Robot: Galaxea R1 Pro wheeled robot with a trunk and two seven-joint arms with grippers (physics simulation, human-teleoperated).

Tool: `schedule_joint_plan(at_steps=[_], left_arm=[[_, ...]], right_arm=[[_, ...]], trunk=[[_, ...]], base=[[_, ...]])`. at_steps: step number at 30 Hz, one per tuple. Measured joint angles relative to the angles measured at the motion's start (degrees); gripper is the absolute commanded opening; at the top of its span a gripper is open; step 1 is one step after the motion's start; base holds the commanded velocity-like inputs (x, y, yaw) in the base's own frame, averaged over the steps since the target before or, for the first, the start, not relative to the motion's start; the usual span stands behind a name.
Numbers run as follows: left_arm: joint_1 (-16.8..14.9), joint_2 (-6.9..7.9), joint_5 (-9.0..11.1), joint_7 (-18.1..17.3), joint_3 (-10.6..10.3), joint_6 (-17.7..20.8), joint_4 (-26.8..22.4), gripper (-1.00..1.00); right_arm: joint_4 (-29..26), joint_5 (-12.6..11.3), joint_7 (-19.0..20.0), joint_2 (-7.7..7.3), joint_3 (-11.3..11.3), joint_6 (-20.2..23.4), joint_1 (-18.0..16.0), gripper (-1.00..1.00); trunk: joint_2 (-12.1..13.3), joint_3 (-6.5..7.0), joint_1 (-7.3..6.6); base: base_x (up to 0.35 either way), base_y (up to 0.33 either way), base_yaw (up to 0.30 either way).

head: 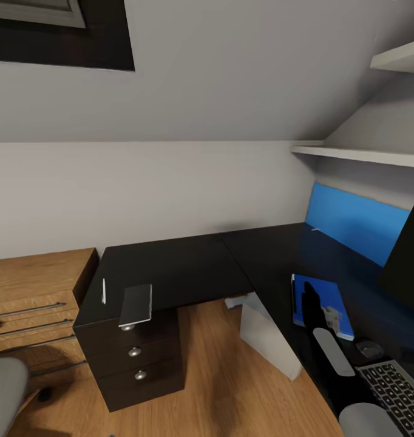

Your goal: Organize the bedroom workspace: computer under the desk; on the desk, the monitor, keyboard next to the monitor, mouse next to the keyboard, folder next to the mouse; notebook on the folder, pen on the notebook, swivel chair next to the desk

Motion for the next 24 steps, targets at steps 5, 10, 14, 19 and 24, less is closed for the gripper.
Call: schedule_joint_plan(at_steps=[5,10,14,19,24], left_arm=[[0.0,0.0,0.0,0.0,0.0,0.0,0.0,1.0],[0.0,0.03,-0.1,0.0,0.0,0.0,0.0,1.0],[0.0,0.06,-0.1,0.0,0.0,0.0,0.0,1.0],[0.0,0.08,-0.1,0.0,0.0,0.0,-0.1,1.0],[0.0,0.09,-0.1,0.0,0.0,-0.1,-0.4,1.0]], right_arm=[[0.2,0.0,-0.1,0.44,4.1,0.2,0.0,1.0],[0.6,0.0,-0.2,1.62,10.3,0.4,0.0,1.0],[0.7,0.0,-0.2,2.71,12.5,0.4,0.0,1.0],[4.1,0.0,-0.2,3.96,14.5,0.6,0.0,1.0],[6.6,0.1,0.1,6.49,16.1,0.7,0.0,1.0]], trunk=[[2.0,0.9,-1.1],[4.0,1.8,-2.2],[5.6,2.51,-3.08],[7.6,3.41,-4.17],[9.6,4.31,-5.27]], base=[[0.0,0.0,0.0],[0.0,0.0,0.0],[0.0,0.0,0.0],[0.0,0.0,0.0],[0.0,0.0,0.0]])
